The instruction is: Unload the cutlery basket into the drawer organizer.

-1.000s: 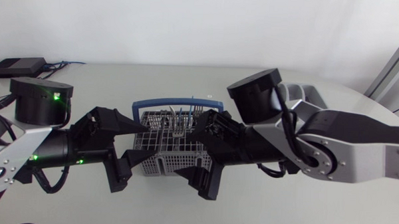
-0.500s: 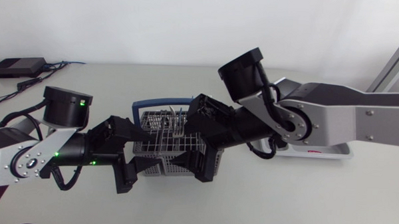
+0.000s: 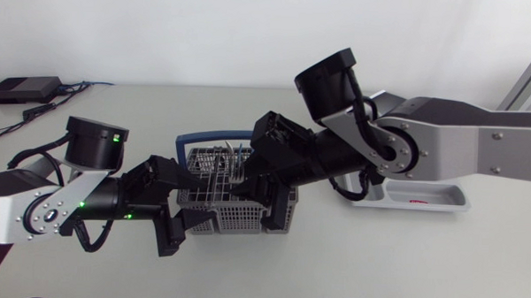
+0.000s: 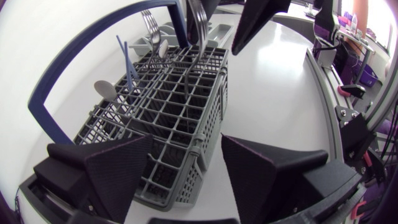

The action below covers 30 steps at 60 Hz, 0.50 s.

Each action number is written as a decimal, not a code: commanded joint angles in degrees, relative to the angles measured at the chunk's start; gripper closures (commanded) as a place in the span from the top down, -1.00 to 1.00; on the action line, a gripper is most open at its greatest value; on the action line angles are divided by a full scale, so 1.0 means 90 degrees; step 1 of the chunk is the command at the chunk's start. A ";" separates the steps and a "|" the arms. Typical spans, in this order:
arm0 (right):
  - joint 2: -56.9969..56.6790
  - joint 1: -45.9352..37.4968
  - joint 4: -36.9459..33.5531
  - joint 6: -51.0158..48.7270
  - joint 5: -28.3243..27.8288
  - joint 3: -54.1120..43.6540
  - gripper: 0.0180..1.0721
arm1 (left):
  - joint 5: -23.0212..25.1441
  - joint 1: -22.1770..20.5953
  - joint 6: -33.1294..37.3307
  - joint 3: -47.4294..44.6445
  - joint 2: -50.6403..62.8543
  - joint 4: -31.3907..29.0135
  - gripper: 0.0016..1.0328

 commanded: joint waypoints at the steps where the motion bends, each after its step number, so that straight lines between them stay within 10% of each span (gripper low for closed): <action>1: 0.0145 -0.0034 -0.0139 -0.0147 -0.0064 0.0197 -0.42 | 0.0078 -0.0076 0.0105 0.0132 0.0117 0.0079 0.73; 30: 0.0350 -0.0034 -0.0246 0.0195 -0.0133 0.0500 -0.78 | 0.0078 -0.0233 0.0017 0.0112 0.0449 0.0353 0.73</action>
